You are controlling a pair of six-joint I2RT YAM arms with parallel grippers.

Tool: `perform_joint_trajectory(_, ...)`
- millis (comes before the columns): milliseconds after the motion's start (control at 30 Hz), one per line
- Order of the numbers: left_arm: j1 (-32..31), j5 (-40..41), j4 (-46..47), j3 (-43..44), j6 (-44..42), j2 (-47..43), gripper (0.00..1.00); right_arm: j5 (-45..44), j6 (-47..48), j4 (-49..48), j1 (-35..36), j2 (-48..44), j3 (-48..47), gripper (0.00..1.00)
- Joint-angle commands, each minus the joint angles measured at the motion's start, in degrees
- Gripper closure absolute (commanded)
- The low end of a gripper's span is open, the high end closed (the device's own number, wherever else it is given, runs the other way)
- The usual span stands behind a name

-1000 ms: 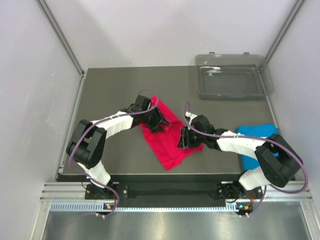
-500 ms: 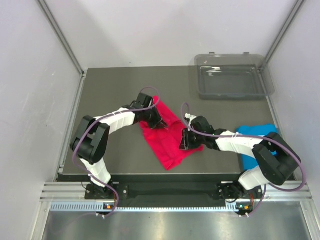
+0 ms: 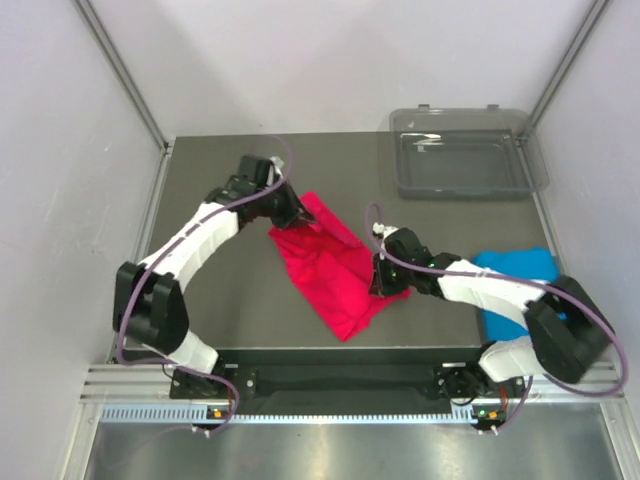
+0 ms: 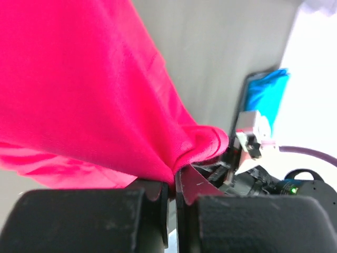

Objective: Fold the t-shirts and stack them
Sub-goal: Flatten the tshirt out

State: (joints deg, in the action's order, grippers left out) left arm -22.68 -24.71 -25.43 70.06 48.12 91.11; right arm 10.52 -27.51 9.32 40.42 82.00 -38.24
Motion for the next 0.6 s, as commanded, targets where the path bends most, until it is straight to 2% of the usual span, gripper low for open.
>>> perform_joint_trajectory(0,5.26,-1.04,-5.40,6.90,-5.57,-7.87,1.00,-9.18,2.19,10.17,0.80,-11.99,-6.83,1.00)
perform_joint_trajectory(133,12.73,-1.04,-10.78,13.16,-11.28,-13.32,1.00,-22.96,3.42,20.19,-0.26,-20.55,-13.95,1.00)
perform_joint_trajectory(167,16.23,-1.65,-12.09,14.65,-11.99,-15.24,1.00,-24.83,3.51,23.08,-1.13,-22.04,-15.53,1.00)
perform_joint_trajectory(233,19.15,-2.10,-13.93,19.46,-14.70,-16.40,1.00,-28.43,4.65,24.51,-2.27,-25.74,-20.02,1.00)
perform_joint_trajectory(267,20.12,0.60,-15.68,21.85,-15.76,-16.32,1.00,-29.41,5.35,25.21,-3.15,-26.62,-21.60,1.00)
perform_joint_trajectory(333,20.30,3.51,-19.74,27.46,-17.09,-16.23,1.00,-29.69,7.10,25.13,-6.66,-27.15,-27.13,1.00)
perform_joint_trajectory(433,22.23,8.70,-19.49,30.56,-14.04,-16.76,1.00,-26.97,9.49,22.59,-12.11,-23.91,-35.39,1.00)
perform_joint_trajectory(567,29.95,6.96,-17.73,36.87,-8.32,-11.94,1.00,-23.63,10.98,18.03,-18.53,-16.45,-47.25,1.00)
